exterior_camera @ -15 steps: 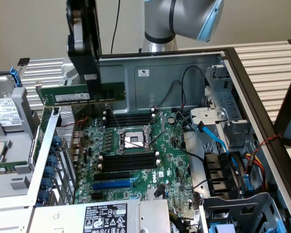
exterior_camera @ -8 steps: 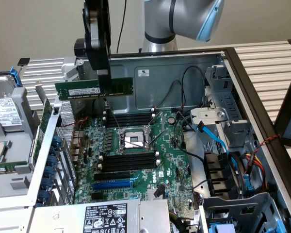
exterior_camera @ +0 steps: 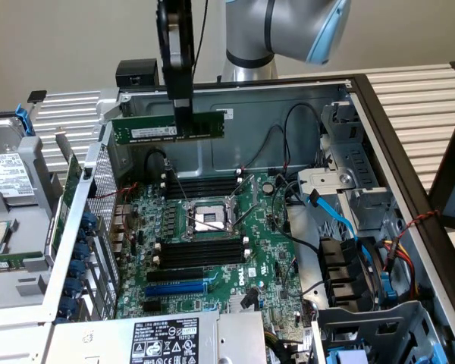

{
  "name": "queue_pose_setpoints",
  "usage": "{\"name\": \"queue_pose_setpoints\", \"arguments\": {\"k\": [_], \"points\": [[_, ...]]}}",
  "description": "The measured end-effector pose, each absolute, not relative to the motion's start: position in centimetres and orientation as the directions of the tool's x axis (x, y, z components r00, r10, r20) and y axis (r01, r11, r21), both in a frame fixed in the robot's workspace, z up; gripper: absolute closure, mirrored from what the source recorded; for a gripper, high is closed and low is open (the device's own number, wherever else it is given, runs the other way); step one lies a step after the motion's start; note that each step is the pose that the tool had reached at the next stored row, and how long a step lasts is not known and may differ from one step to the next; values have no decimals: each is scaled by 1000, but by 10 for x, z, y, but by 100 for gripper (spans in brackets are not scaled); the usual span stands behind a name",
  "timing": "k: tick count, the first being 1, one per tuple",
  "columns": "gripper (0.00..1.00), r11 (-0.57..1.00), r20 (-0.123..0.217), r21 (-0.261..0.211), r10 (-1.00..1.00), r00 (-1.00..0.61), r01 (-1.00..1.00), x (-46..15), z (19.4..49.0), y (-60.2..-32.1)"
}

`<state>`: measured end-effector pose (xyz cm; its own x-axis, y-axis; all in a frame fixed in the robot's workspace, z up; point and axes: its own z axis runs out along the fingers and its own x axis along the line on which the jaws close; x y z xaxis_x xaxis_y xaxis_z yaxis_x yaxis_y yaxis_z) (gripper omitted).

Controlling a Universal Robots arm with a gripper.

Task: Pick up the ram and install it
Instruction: 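Pick up the ram and move it above insertion slot, then insert the ram into the slot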

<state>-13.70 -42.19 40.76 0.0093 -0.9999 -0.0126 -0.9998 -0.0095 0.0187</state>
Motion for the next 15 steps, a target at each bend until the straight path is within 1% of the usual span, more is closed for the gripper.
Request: {"name": "queue_pose_setpoints", "arguments": {"k": [4, 8, 10, 11, 13, 15], "points": [[87, -9, -13, 19, -1000, 9, -1000, -121, 401, -412], [87, -10, -16, 19, -1000, 9, -1000, -119, 395, -406], [87, -10, -19, 19, -1000, 9, -1000, -120, 384, -406], [87, -10, -19, 21, -1000, 9, -1000, -119, 373, -408], [87, -7, -14, 39, -1000, 6, -999, -117, 367, -408], [87, -6, -12, 39, -1000, 6, -999, -116, 364, -405]]}}
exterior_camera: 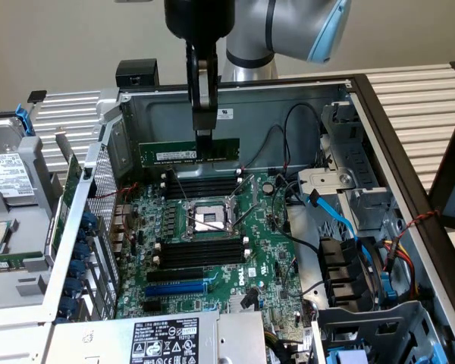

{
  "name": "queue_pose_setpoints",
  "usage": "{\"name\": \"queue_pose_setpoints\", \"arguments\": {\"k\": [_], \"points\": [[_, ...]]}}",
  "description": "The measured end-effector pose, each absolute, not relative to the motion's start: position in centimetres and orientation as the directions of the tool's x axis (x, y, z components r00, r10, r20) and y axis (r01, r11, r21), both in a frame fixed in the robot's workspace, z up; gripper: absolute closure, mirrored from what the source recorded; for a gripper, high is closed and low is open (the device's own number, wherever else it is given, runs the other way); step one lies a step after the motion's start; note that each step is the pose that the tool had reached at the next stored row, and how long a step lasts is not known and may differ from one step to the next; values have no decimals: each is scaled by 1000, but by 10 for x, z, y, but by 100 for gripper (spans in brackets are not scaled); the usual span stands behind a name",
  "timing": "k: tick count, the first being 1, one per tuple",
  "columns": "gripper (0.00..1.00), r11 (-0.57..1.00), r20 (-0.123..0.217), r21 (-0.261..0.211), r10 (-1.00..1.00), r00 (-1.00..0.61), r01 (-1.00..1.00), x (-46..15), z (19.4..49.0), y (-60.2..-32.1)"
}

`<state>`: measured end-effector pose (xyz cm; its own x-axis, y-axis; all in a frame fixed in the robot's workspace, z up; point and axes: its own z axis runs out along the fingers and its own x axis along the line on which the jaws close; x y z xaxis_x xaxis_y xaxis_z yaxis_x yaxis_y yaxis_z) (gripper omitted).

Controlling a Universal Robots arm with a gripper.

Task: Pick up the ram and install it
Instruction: 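Insert the ram into the slot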

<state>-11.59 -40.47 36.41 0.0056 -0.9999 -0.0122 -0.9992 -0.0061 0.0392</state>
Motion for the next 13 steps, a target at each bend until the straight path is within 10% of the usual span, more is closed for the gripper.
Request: {"name": "queue_pose_setpoints", "arguments": {"k": [13], "points": [[87, 3, 10, 33, -1000, -3, -999, -115, 352, -399]]}}
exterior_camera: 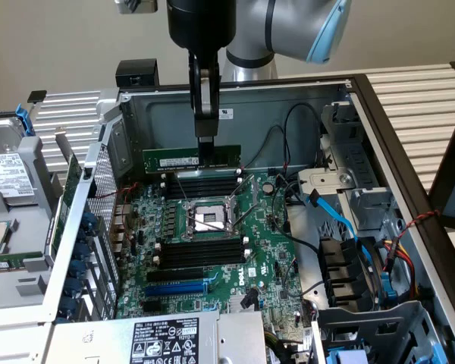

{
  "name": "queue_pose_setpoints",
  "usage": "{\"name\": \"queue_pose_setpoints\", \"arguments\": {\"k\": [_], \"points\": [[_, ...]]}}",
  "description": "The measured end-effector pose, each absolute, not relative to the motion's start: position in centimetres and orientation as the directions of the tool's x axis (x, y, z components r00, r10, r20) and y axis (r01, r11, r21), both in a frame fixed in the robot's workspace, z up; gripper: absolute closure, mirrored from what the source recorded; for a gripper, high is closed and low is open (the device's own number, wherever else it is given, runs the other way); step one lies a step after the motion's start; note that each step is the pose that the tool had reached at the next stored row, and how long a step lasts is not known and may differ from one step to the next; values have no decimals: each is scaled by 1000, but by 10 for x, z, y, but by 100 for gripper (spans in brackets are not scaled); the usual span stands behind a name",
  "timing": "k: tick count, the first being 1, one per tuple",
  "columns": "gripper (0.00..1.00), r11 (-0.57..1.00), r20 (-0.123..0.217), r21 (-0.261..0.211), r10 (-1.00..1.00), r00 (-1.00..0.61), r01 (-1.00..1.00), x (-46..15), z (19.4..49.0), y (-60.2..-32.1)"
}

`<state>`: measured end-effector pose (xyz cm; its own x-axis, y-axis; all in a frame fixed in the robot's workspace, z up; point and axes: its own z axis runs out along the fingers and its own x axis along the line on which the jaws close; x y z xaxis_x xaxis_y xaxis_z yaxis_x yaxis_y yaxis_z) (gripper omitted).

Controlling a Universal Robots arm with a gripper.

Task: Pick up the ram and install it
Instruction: 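Insert the ram into the slot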

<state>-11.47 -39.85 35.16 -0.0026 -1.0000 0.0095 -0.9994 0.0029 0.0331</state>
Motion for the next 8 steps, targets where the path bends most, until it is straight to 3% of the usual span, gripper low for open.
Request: {"name": "queue_pose_setpoints", "arguments": {"k": [8], "points": [[87, 3, 10, 30, -1000, -3, -1000, -115, 345, -399]]}}
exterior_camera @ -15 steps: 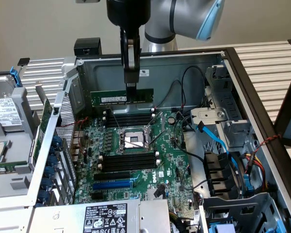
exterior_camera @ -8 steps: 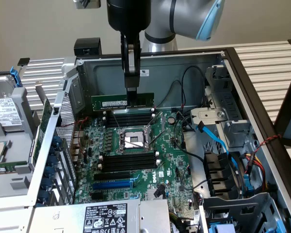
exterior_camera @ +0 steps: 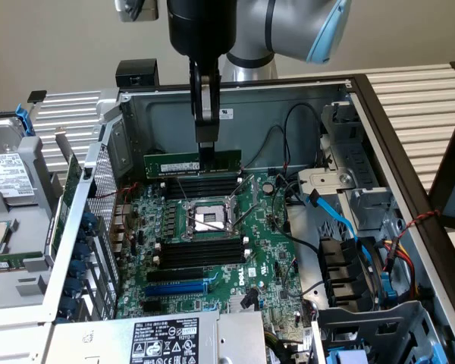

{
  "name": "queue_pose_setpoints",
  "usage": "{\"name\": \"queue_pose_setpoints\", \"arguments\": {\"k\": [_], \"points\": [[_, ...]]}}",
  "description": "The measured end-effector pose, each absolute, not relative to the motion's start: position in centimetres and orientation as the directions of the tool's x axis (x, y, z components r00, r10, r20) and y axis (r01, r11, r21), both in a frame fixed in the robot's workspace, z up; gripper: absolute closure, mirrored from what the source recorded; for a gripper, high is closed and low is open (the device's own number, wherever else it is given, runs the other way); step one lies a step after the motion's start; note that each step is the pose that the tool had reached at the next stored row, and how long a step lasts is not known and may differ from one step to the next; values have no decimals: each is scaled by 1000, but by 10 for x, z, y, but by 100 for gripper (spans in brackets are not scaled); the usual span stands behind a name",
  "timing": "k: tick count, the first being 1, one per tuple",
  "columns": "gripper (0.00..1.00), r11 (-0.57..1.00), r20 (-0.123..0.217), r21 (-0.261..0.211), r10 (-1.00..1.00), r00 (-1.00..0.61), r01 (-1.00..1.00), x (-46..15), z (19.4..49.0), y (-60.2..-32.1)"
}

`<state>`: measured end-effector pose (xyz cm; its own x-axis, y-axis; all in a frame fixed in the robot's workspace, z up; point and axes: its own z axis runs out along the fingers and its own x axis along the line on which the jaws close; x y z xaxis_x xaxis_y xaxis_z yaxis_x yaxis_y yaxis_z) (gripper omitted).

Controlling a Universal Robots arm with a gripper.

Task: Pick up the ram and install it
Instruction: 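Insert the ram into the slot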

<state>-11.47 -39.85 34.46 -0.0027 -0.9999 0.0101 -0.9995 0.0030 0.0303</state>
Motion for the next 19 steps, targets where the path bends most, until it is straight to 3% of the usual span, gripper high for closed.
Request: {"name": "queue_pose_setpoints", "arguments": {"k": [19], "points": [[87, 15, 17, 17, -1000, -14, -1000, -114, 326, -399]]}}
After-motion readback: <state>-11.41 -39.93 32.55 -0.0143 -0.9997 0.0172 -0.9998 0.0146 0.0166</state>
